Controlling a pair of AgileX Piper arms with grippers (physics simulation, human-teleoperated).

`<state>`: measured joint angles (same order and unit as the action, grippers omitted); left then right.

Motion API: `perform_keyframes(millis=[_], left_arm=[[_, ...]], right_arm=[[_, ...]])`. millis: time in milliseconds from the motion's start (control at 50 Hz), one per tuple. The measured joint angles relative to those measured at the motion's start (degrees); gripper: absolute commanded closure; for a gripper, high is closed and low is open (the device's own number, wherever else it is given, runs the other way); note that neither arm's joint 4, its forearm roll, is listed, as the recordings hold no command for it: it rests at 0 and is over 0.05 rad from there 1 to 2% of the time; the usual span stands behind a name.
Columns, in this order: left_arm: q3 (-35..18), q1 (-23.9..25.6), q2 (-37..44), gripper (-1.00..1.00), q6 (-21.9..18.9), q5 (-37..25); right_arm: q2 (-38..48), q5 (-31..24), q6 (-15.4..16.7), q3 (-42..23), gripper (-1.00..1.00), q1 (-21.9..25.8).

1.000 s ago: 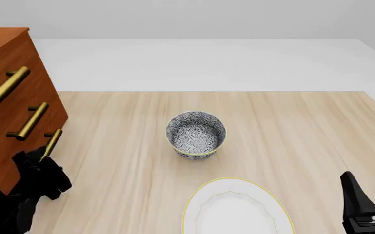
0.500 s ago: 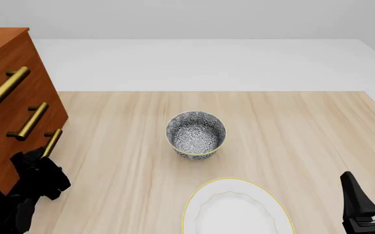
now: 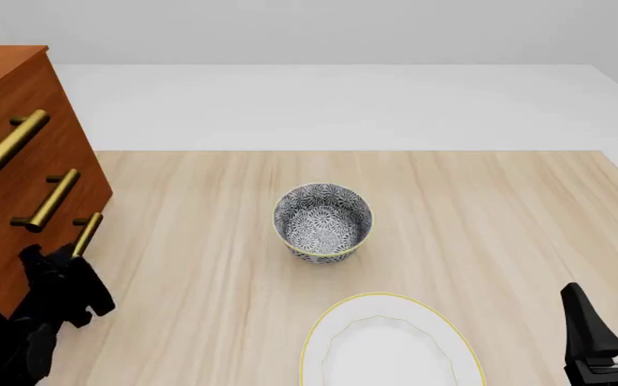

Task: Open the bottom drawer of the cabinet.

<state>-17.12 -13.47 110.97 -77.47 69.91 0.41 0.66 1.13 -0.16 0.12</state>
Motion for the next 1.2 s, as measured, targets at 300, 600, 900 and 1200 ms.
perform_keyframes(millis=[300, 600, 900, 1200], left_arm=[[0.0, 0.3, 0.2, 1.00, -1.2, 0.0], [0.0, 1.3, 0.2, 1.00, -1.1, 0.0], [-0.2, 4.6, 0.4, 1.00, -0.6, 0.0], [-0.6, 7.6, 0.7, 1.00, -0.7, 0.0]], right_arm=[[0.0, 0.0, 0.0, 0.0, -1.00, 0.0], [0.0, 0.0, 0.0, 0.0, -1.00, 0.0], [0.0, 0.0, 0.0, 0.0, -1.00, 0.0], [0.0, 0.0, 0.0, 0.0, -1.00, 0.0]])
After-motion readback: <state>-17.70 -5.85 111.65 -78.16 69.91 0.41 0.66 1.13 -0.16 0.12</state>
